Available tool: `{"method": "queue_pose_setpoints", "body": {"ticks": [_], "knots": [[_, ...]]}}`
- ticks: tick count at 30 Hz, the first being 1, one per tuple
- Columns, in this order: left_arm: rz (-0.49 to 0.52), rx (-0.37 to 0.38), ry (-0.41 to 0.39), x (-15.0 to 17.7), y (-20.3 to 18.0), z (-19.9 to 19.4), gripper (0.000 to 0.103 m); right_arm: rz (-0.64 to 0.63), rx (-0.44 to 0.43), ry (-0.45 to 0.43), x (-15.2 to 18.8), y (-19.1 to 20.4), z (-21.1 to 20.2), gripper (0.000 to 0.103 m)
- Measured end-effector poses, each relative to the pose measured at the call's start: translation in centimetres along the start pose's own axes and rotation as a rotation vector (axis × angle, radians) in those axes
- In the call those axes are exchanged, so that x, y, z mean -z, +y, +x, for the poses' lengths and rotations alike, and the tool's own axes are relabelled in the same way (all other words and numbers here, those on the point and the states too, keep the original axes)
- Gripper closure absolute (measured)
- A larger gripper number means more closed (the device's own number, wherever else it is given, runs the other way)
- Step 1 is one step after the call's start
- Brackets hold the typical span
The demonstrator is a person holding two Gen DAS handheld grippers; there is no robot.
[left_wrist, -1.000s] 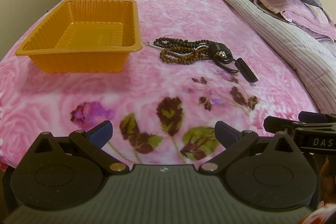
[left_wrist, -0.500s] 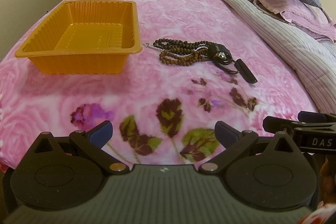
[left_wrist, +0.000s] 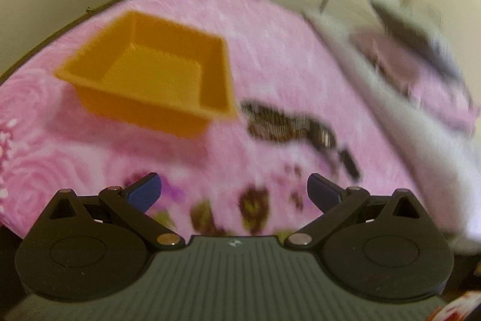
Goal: Organize jewelry
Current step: 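Move the left tool to the orange tray and grip its rim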
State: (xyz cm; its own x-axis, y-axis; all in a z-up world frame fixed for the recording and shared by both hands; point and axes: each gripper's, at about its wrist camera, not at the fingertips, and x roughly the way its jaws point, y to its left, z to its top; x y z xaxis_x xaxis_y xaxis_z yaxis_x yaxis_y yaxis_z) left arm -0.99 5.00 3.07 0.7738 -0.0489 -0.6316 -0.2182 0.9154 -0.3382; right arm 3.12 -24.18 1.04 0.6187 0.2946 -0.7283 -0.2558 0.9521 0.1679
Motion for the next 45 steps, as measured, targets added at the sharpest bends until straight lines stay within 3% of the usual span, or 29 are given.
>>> {"method": "queue_pose_setpoints", "body": {"ticks": [5, 9, 14, 21, 23, 29, 42, 45], "knots": [[-0.091, -0.041, -0.115, -3.7, 5.2, -1.7, 0.0, -0.011, -0.005, -0.017, -0.4, 0.6, 0.4, 0.0], [-0.044, -0.113, -0.162, -6.9, 9.1, -1.2, 0.002, -0.027, -0.016, -0.036, -0.9, 1.4, 0.8, 0.0], [0.007, -0.158, -0.106, -9.3, 12.4, 2.0, 0.017, -0.037, -0.019, -0.047, -1.5, 2.4, 1.8, 0.0], [-0.044, -0.081, -0.045, -9.9, 15.5, 5.5, 0.036, -0.043, -0.005, -0.018, -2.1, 3.4, 4.2, 0.0], [-0.047, -0.065, -0.022, -10.0, 15.9, 6.4, 0.048, -0.043, -0.006, -0.006, -2.2, 3.6, 5.1, 0.0], [-0.053, -0.034, 0.027, -10.1, 16.7, 8.3, 0.065, -0.05, -0.023, 0.008, -2.5, 4.6, 6.9, 0.0], [-0.029, -0.061, 0.086, -10.4, 16.3, 9.4, 0.089, -0.043, -0.035, 0.009, -2.9, 4.7, 7.9, 0.0], [0.026, -0.092, 0.09, -10.6, 15.4, 8.9, 0.093, -0.036, -0.034, 0.004, -2.8, 4.3, 7.6, 0.0]]}}
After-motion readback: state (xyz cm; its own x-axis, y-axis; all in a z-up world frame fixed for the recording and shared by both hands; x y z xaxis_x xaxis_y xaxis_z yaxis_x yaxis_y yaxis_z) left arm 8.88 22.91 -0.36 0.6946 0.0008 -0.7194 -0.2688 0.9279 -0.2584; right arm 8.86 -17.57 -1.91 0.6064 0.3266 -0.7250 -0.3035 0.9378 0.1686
